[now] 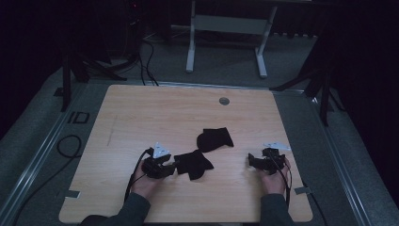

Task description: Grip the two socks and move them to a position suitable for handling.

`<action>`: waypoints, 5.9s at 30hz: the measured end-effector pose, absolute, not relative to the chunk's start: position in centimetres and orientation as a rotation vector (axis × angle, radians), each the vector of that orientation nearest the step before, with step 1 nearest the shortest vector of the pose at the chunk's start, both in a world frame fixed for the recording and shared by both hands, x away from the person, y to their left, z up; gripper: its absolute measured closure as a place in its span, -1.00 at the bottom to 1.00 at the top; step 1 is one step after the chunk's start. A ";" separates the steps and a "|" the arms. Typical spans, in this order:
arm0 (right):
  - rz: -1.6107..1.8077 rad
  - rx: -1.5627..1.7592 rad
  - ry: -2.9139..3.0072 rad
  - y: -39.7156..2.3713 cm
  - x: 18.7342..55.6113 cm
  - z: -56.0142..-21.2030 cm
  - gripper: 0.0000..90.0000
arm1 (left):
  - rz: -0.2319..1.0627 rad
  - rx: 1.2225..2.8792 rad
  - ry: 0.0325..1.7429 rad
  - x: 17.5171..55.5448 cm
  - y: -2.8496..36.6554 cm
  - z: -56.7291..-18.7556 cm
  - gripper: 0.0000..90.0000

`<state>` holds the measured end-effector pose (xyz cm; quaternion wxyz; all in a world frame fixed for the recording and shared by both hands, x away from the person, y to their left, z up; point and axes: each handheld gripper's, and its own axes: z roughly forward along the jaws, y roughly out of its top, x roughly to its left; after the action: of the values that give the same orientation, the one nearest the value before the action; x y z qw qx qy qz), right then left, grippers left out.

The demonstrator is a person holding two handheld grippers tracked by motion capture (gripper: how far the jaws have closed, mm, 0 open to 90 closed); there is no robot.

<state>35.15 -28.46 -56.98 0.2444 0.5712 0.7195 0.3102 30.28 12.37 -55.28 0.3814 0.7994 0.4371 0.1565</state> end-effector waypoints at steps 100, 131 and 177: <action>1.118 1.086 2.568 -12.4 30.3 -53.5 0.92 | 0.434 2.090 1.092 29.5 11.7 -55.1 0.38; 1.200 1.097 2.539 -12.9 30.0 -52.3 0.95 | 0.379 2.181 0.992 27.9 8.8 -55.8 1.00; 1.247 1.227 2.349 -19.3 30.2 -49.0 0.95 | 0.396 2.121 1.157 30.1 12.4 -55.4 0.89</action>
<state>30.24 -19.34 -49.04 0.1062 0.4166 0.7974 0.4234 30.09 12.40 -55.44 0.3398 0.8149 0.4444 0.1519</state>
